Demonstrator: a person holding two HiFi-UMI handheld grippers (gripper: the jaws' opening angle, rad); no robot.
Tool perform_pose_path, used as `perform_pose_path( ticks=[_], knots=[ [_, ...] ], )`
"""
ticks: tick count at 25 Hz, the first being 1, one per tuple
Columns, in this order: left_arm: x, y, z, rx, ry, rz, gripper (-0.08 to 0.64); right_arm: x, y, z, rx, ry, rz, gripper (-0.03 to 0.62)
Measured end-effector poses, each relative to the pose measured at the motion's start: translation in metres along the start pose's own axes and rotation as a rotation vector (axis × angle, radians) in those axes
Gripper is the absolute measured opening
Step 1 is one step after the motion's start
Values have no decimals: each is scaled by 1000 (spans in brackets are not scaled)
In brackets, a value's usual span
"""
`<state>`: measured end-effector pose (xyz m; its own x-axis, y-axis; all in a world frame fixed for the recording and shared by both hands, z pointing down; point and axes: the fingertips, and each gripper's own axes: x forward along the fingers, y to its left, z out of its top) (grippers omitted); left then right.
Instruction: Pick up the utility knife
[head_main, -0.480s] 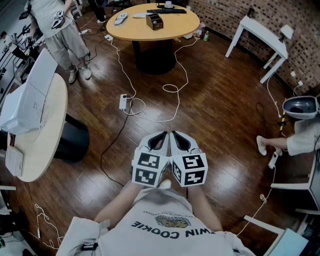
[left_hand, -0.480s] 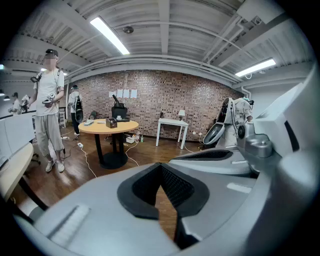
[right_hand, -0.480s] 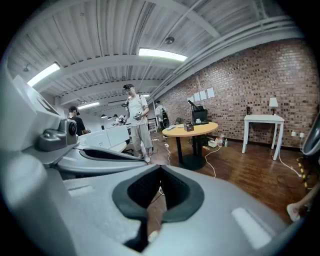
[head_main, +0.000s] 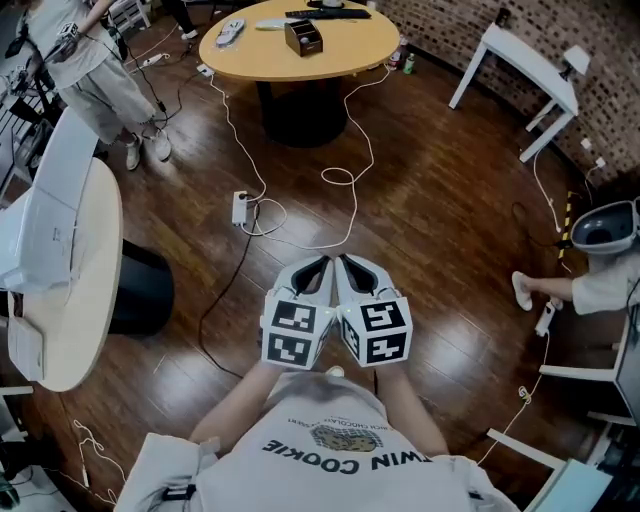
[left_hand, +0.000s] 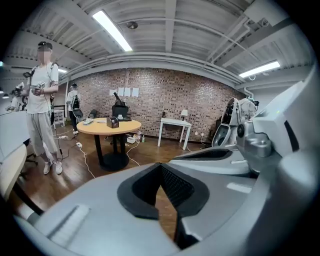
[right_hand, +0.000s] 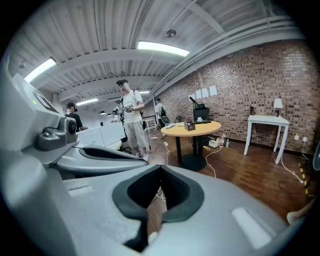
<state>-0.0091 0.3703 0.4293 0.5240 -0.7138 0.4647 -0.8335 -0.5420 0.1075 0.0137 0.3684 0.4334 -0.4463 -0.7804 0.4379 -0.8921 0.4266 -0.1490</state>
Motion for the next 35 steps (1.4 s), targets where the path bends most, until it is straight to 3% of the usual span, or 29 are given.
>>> perform_pose_path(
  ticks=[17,35],
  knots=[
    [65,161,65,8,-14,-52,3,156,13,89,-31,3,-41,-5],
    [126,200,85,7,8,-89,3,223,-23,109,9,8,-59,-5]
  ],
)
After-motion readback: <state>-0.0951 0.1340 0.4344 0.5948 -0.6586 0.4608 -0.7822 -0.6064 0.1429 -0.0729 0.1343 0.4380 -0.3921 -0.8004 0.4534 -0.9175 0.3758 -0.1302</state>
